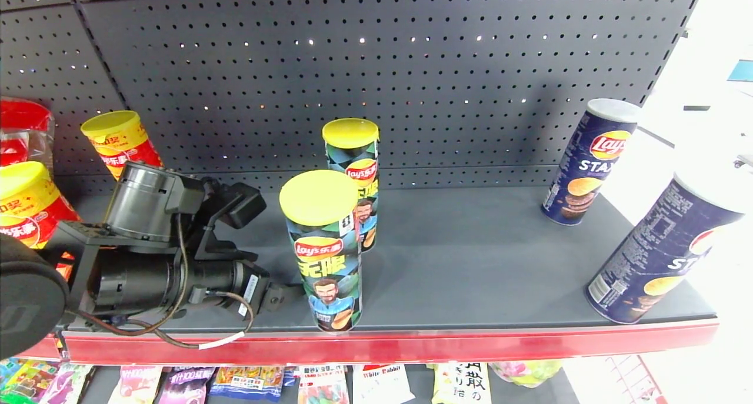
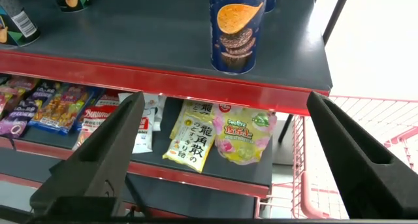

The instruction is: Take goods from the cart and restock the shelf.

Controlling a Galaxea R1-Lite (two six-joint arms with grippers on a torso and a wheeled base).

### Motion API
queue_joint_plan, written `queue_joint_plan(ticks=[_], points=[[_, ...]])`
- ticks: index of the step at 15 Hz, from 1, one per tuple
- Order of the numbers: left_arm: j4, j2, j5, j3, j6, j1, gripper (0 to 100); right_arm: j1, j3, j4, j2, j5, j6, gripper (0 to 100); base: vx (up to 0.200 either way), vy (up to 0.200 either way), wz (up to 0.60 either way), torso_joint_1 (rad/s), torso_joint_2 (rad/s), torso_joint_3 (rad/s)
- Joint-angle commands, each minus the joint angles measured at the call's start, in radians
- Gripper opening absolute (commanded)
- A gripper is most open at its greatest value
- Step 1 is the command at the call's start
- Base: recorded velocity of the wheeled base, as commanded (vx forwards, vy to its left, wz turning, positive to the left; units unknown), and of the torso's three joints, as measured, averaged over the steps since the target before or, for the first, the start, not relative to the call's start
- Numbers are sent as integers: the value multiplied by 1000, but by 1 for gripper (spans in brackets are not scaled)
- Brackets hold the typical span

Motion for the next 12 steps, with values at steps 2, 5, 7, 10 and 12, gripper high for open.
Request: queue_joint_plan(ticks=[2,5,7,10,12], points=[[0,1,0,0,0,0,100,-1,0,0,6,0,0,100,0,0,0,0,0,0],[0,6,0,-2,-2,-8,100,-1,0,0,7,0,0,100,0,0,0,0,0,0],[0,9,1,-5,-2,-9,100,-1,0,0,6,0,0,100,0,0,0,0,0,0],[0,18,1,-14,-2,-8,100,-1,-1,0,7,0,0,100,0,0,0,0,0,0],[0,15,1,-6,-3,-6,100,-1,-1,0,7,0,0,100,0,0,0,0,0,0]])
